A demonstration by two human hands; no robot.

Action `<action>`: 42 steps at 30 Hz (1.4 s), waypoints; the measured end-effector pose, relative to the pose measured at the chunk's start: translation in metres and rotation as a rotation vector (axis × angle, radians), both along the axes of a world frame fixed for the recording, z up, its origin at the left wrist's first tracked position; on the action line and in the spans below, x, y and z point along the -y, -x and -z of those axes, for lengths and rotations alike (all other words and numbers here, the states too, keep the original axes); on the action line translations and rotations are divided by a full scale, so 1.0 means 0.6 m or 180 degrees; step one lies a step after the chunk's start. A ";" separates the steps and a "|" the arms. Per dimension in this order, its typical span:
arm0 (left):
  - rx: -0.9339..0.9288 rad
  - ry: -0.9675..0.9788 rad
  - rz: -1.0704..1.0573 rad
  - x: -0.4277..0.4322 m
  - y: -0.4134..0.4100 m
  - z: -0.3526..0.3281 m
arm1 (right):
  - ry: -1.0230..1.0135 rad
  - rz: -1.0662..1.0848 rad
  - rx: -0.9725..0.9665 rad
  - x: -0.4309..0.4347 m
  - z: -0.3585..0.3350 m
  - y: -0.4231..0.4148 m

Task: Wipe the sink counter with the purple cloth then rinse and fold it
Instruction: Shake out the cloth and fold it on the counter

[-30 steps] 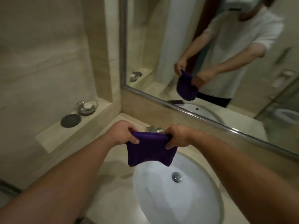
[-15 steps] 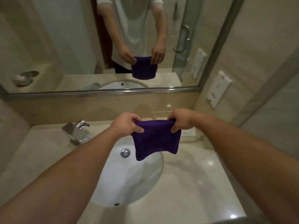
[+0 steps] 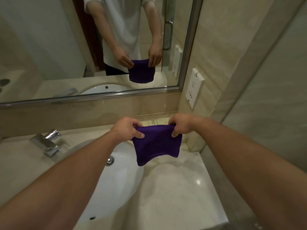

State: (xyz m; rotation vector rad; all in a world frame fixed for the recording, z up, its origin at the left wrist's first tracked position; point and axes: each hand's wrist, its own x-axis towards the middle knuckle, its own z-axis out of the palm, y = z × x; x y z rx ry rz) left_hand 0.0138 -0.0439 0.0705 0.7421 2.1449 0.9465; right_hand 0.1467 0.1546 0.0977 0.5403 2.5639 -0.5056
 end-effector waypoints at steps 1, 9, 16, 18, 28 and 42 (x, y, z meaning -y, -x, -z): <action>0.0006 0.0017 -0.0004 0.000 0.004 0.004 | 0.0007 -0.0027 0.0016 -0.001 0.001 0.004; 0.0440 0.0114 -0.0036 -0.018 0.053 0.050 | 0.0037 0.0043 0.0224 -0.015 0.047 0.057; 0.0852 0.0221 -0.0021 -0.070 0.093 0.124 | 0.0177 0.0425 0.0437 -0.068 0.114 0.090; 0.0809 0.0191 -0.0058 -0.093 0.108 0.146 | 0.0111 0.0547 0.0373 -0.084 0.133 0.103; 0.0594 0.0307 -0.0294 -0.179 0.195 0.228 | -0.0074 0.1078 -0.0160 -0.146 0.224 0.174; -0.0320 0.0129 -0.0532 -0.226 0.229 0.257 | -0.0453 0.0827 -0.0600 -0.184 0.272 0.215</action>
